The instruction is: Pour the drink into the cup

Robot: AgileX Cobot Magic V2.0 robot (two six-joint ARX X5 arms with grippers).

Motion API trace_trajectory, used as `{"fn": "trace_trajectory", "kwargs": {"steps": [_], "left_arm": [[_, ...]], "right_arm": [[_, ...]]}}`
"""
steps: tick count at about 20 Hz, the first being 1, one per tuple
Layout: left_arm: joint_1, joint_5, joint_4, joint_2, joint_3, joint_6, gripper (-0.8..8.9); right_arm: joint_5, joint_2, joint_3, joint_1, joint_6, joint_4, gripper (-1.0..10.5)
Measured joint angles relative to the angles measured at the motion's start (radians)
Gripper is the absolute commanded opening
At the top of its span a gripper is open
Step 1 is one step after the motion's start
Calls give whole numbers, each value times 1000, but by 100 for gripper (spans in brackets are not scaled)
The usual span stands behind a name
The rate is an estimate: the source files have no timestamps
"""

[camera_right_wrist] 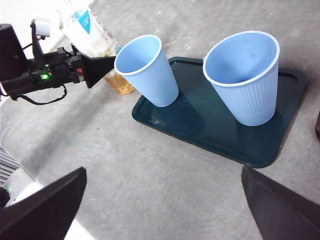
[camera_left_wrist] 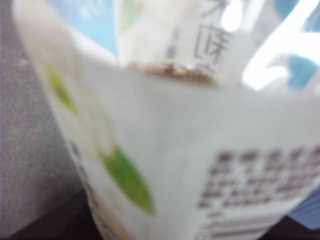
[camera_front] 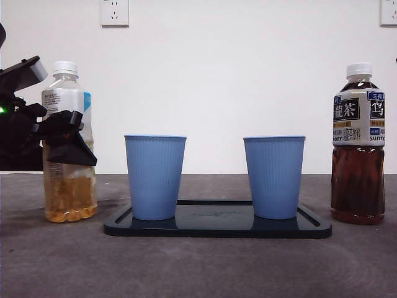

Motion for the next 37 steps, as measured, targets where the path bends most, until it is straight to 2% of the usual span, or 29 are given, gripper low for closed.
{"fn": "trace_trajectory", "kwargs": {"steps": [2,5,11,15,20,24,28,31,33,37], "left_arm": [[0,-1,-84,-46,4,24,182],[0,-6,-333,-114,89,92,182],[-30,-167,-890,-174,389,391,182],[-107,-311,-1105,-174,540,591,176],[-185,-563,-1195,-172,648,753,172],[-236,-716,-1226,-156,658,895,151],[-276,-769,-1216,-143,658,1000,150],[-295,-864,-1194,-101,658,1076,107],[-298,-901,-1194,-66,658,1098,90],[-320,-914,-1194,-24,658,1117,90]], "right_arm": [[0,0,0,0,-10,-1,495],[-4,0,0,0,-39,-18,495],[-29,5,0,0,-105,-42,495],[-47,20,0,0,-130,-42,495],[-51,19,0,22,-151,-42,495],[-52,19,0,48,-155,-42,495],[-51,19,0,65,-159,-40,495],[-51,19,0,74,-161,-38,495],[-52,19,0,80,-161,-38,495],[-53,19,0,101,-162,-38,495]]}}
